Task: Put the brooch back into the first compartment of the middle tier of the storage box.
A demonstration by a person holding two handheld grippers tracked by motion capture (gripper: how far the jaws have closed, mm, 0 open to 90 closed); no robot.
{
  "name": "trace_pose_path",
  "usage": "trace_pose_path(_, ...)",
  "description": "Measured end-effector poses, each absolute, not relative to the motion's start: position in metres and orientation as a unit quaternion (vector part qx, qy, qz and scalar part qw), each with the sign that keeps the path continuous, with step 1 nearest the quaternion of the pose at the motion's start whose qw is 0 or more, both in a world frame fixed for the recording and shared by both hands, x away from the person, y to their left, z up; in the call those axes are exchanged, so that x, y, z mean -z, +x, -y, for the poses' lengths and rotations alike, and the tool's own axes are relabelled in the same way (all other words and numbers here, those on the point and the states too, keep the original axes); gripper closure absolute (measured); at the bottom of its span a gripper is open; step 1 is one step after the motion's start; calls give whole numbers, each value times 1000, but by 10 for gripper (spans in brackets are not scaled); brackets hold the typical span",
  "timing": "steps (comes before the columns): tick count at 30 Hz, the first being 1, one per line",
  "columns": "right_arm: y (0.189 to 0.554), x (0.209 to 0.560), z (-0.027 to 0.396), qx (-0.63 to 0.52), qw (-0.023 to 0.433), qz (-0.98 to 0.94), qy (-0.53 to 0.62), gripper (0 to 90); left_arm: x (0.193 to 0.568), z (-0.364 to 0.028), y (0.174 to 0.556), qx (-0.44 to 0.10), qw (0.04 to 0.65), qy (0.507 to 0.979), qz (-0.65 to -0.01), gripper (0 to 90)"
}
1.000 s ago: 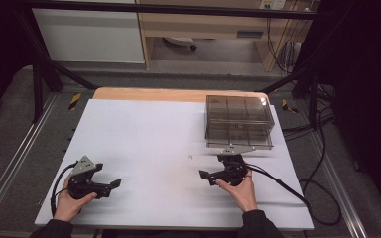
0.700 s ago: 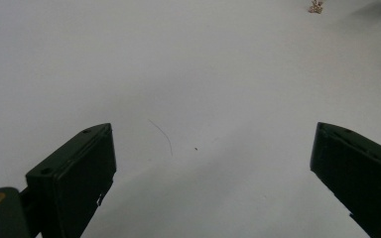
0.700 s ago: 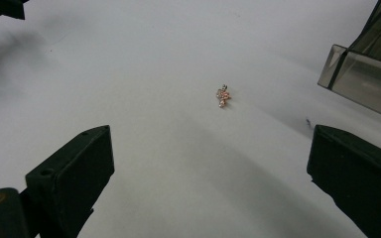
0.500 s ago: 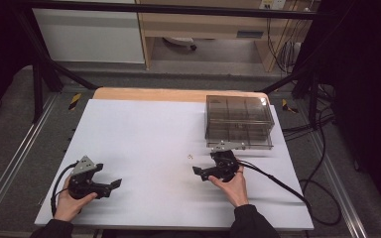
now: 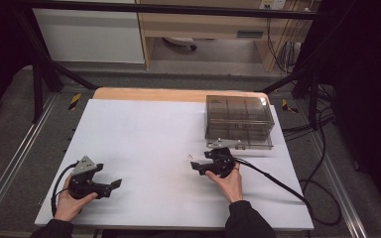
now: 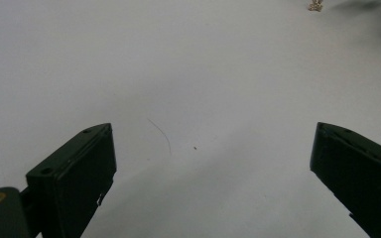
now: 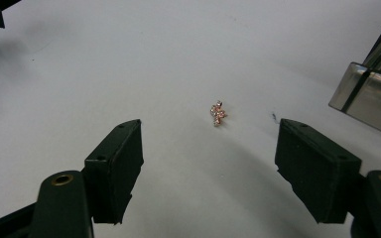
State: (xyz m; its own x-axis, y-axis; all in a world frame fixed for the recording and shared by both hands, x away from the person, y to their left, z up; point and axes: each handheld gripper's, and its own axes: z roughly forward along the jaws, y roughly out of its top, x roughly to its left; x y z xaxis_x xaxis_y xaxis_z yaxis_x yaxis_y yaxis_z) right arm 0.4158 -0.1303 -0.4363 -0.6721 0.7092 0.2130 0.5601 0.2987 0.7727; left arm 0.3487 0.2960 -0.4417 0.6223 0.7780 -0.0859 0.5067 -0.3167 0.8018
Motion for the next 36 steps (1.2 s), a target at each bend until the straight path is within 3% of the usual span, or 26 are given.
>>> trace_pose_path(13,427,440,118,-425,84,-810,395,383,442,-296,349,-161,423,795,-404,41)
trace_pose_path(23,434,441,117,-435,84,-802,400,524,442,-296,349,-161,422,796,-404,41)
trace_pose_path(36,441,448,106,-417,92,-811,401,597,442,-296,349,-161,422,796,-404,42)
